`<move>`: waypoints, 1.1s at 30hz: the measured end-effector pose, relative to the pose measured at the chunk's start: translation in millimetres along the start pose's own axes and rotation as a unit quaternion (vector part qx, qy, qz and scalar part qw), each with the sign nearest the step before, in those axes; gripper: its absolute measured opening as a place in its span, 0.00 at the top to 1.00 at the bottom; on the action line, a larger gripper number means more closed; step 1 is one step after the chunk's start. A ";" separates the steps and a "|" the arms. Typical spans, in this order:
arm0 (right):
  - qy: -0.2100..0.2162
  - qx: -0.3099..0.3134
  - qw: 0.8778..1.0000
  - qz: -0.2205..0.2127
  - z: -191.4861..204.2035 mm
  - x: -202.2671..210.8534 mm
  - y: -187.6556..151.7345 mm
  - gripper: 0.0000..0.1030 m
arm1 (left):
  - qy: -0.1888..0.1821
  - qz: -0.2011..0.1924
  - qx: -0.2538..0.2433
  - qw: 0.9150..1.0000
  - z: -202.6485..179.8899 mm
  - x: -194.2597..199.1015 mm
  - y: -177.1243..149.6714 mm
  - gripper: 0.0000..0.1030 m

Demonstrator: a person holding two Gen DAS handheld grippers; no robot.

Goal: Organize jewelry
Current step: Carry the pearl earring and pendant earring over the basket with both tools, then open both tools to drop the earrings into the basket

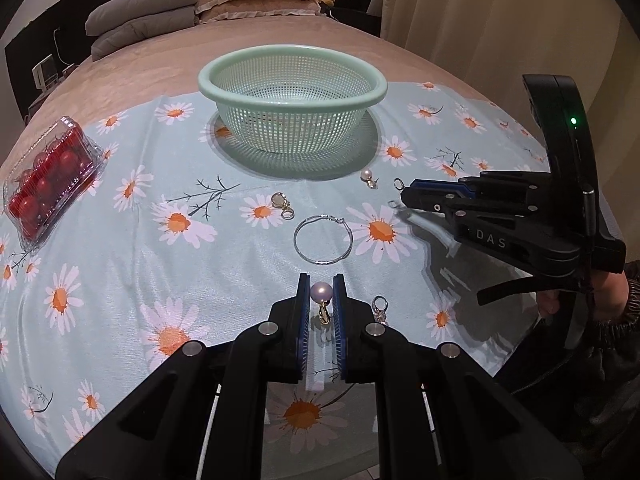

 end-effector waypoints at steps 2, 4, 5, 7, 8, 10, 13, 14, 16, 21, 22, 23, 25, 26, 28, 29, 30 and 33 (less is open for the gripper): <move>0.007 0.001 1.000 -0.011 1.8 11.4 4.0 0.90 | -0.004 -0.005 0.002 1.000 0.3 5.1 6.6 0.89; 0.009 0.008 1.000 -0.023 4.5 23.0 9.6 0.90 | -0.006 -0.011 0.003 1.000 0.3 10.9 14.9 0.89; 0.011 0.009 1.000 -0.028 5.5 28.1 12.8 0.90 | -0.008 -0.014 0.004 1.000 0.4 13.9 19.0 0.89; 0.021 0.009 0.999 -0.038 7.0 37.2 19.2 0.90 | -0.013 -0.018 0.001 1.000 0.2 19.0 26.3 0.89; 0.027 0.008 0.999 -0.042 7.8 40.4 22.0 0.90 | -0.012 -0.020 -0.003 1.000 0.0 20.6 29.8 0.89; 0.039 0.008 0.998 -0.048 8.5 44.2 27.8 0.90 | -0.010 -0.019 -0.008 1.000 1.0 22.1 37.0 0.89; 0.045 0.005 0.997 -0.054 10.2 46.7 37.3 0.90 | -0.008 -0.018 -0.011 1.000 5.8 23.5 48.4 0.89; 0.049 0.006 0.997 -0.056 10.6 47.2 40.8 0.90 | -0.005 -0.018 -0.012 1.000 6.9 23.5 52.6 0.89; 0.049 0.011 0.997 -0.058 11.4 47.1 47.5 0.90 | -0.002 -0.018 -0.014 1.000 11.4 22.7 60.5 0.89; 0.044 0.017 0.997 -0.057 6.0 42.5 72.8 0.90 | -0.008 -0.019 -0.012 1.000 25.9 14.5 86.7 0.89; 0.041 0.017 0.997 -0.058 3.8 40.9 78.9 0.90 | -0.013 -0.016 -0.012 1.000 26.6 10.9 92.4 0.89; 0.040 0.018 0.997 -0.057 1.8 39.2 85.0 0.90 | -0.014 -0.013 -0.015 1.000 26.6 6.5 98.5 0.89; 0.037 0.023 0.998 -0.055 -0.6 35.4 97.1 0.90 | -0.010 -0.010 -0.023 1.000 26.0 -1.9 109.8 0.89; 0.035 0.027 0.998 -0.054 -1.2 33.1 102.9 0.90 | -0.012 -0.008 -0.026 1.000 26.0 -6.4 115.2 0.89; 0.031 0.036 0.997 -0.054 -2.6 28.0 113.7 0.90 | -0.016 -0.005 -0.031 0.999 26.3 -15.6 124.6 0.89; 0.028 0.037 0.997 -0.054 -3.2 24.5 118.2 0.89 | -0.016 -0.002 -0.032 0.999 26.5 -21.3 128.8 0.89; 0.031 0.035 0.997 -0.055 -5.7 20.9 122.5 0.89 | -0.016 0.001 -0.033 0.999 26.9 -26.7 132.4 0.89; 0.035 0.024 0.998 -0.053 -13.6 6.1 129.0 0.89 | -0.021 0.012 -0.035 0.999 30.2 -45.1 141.4 0.89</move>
Point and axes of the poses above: each gripper's, at about its wrist camera, not at the fingertips, and x roughly against the way its jaws point, z to its left, y to its top, the point moved 1 cm from there along -x, roughly the way its jaws point, and after that the axes turned 2 degrees about -x, right-handed, at the moved point
